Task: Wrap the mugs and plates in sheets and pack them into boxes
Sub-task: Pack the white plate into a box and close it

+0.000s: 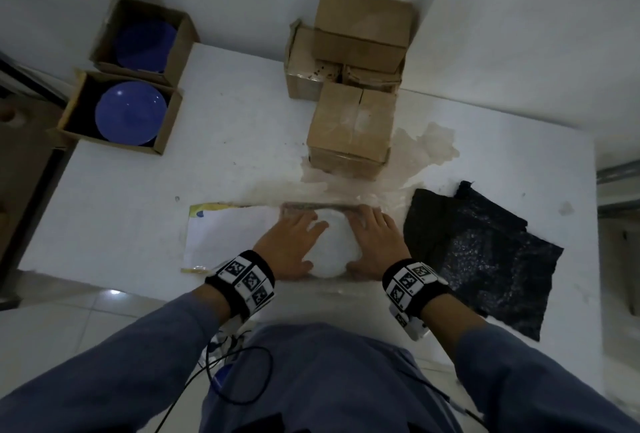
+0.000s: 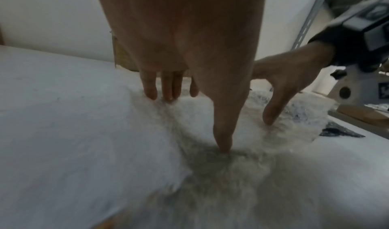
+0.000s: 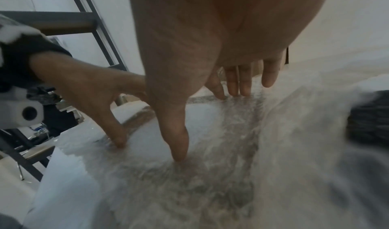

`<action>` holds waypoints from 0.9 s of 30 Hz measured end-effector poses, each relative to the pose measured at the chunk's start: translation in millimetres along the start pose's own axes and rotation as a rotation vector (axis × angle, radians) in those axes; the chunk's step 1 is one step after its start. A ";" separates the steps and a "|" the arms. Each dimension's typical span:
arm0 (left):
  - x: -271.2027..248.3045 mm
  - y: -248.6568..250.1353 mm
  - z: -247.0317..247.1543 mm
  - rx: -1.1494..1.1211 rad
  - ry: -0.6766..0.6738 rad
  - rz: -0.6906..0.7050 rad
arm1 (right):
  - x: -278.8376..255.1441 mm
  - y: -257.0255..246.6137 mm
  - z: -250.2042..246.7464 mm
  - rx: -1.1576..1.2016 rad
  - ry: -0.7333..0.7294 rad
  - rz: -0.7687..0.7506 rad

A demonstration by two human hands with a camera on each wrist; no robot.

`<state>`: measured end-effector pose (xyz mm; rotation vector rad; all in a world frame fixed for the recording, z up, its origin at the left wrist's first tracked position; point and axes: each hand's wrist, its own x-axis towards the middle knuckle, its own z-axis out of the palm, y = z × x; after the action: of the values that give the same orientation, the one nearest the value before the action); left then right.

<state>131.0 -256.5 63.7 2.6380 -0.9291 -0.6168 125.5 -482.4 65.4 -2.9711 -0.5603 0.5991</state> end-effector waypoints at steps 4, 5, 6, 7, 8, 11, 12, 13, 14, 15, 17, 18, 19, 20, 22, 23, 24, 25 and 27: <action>-2.3 -10.5 23.0 -0.031 -0.038 -0.070 | -8.0 6.3 -4.6 -0.025 -0.008 0.006; -2.1 -11.0 26.4 -0.043 -0.009 -0.082 | -9.8 7.7 -5.2 -0.027 -0.018 0.013; -1.6 -10.9 29.1 -0.044 0.004 -0.093 | -11.1 8.5 -5.3 -0.025 -0.028 0.019; -1.0 -10.5 30.8 -0.045 0.004 -0.104 | -11.3 8.9 -4.9 -0.018 -0.033 0.020; -0.4 -10.4 32.3 -0.050 -0.008 -0.119 | -10.9 8.7 -4.6 -0.007 -0.036 0.017; 4.6 -6.8 33.4 -0.063 -0.056 -0.184 | -7.5 6.6 -0.7 0.075 -0.062 0.013; 6.5 -4.3 31.7 -0.066 -0.053 -0.211 | -6.4 6.2 2.2 0.111 -0.068 0.021; 8.4 -2.2 29.6 -0.073 -0.053 -0.237 | -5.0 5.8 4.6 0.134 -0.068 0.024; 10.0 -0.4 26.6 -0.075 -0.050 -0.252 | -3.7 5.0 6.7 0.135 -0.065 0.027; 11.7 0.8 24.3 -0.071 -0.037 -0.252 | -1.7 4.6 10.0 0.123 -0.067 0.029; 14.6 0.5 21.8 -0.029 -0.018 -0.231 | 3.0 2.8 14.8 0.056 -0.072 0.036; 15.9 0.1 21.1 0.005 -0.021 -0.224 | 5.4 1.4 15.2 0.014 -0.072 0.048; 17.6 -0.6 21.3 0.041 -0.020 -0.222 | 8.4 -0.2 15.7 -0.034 -0.065 0.061; 19.2 -1.7 22.1 0.071 -0.021 -0.224 | 11.6 -1.5 16.0 -0.073 -0.062 0.076; 21.0 -1.5 21.6 0.099 -0.047 -0.232 | 16.5 -3.4 17.0 -0.110 -0.034 0.079; 21.7 -1.5 22.0 0.105 -0.054 -0.232 | 18.3 -3.7 16.5 -0.115 -0.043 0.078; 21.9 -1.7 22.3 0.102 -0.056 -0.230 | 19.2 -3.7 16.3 -0.117 -0.057 0.077; 21.7 -1.7 21.3 0.091 -0.051 -0.224 | 20.4 -3.2 16.9 -0.122 -0.066 0.077; 19.6 -5.4 20.3 0.063 -0.029 -0.202 | 20.4 -3.4 17.6 -0.134 -0.047 0.078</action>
<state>137.9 -267.3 38.1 2.8088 -0.7051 -0.6838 135.1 -472.1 42.1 -3.1253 -0.5096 0.6646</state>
